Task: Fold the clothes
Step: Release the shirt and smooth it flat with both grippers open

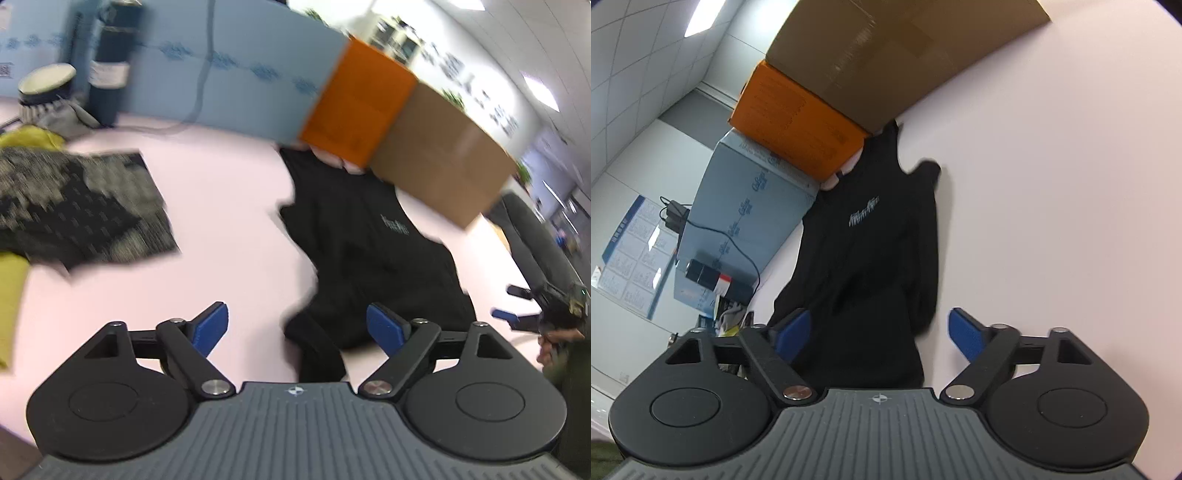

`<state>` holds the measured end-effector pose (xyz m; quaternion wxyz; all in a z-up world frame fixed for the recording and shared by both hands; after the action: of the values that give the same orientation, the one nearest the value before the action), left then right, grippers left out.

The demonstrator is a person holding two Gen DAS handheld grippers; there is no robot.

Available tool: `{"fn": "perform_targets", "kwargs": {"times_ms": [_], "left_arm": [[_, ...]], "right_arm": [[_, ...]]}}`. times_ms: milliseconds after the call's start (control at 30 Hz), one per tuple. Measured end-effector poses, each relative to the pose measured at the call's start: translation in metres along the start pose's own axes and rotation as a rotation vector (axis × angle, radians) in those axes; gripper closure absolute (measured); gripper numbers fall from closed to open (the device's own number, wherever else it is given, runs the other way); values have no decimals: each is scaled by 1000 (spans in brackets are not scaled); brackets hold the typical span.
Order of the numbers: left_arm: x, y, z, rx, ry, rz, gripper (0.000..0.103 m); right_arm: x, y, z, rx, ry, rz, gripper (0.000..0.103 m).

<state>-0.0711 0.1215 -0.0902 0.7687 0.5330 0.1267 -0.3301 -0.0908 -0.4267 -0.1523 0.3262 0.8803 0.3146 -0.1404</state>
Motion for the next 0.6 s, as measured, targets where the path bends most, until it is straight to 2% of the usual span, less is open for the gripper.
{"fn": "perform_targets", "kwargs": {"times_ms": [133, 233, 300, 433, 600], "left_arm": [[36, 33, -2, 11, 61, 29, 20], [85, 49, 3, 20, 83, 13, 20], [122, 56, 5, -34, 77, -7, 20], [185, 63, 5, -160, 70, -40, 20], [222, 63, 11, -166, 59, -66, 22]], "right_arm": [[24, 37, -8, -34, 2, 40, 19], [43, 60, -3, -37, -6, 85, 19], [55, 72, 5, -37, -21, 103, 19], [81, 82, 26, 3, -56, 94, 19], [102, 82, 41, 71, -44, 78, 19]]}}
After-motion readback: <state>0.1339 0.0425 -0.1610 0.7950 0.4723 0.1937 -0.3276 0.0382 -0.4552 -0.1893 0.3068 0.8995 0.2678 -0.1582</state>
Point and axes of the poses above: each gripper's, at about its wrist camera, not at the fingertips, and x roughly the way its jaws point, z to its right, y to its top, the point moved 8 cm from there along x, roughly the way its jaws point, and after that the axes turned 5 degrees about z, right-handed, at the moved point
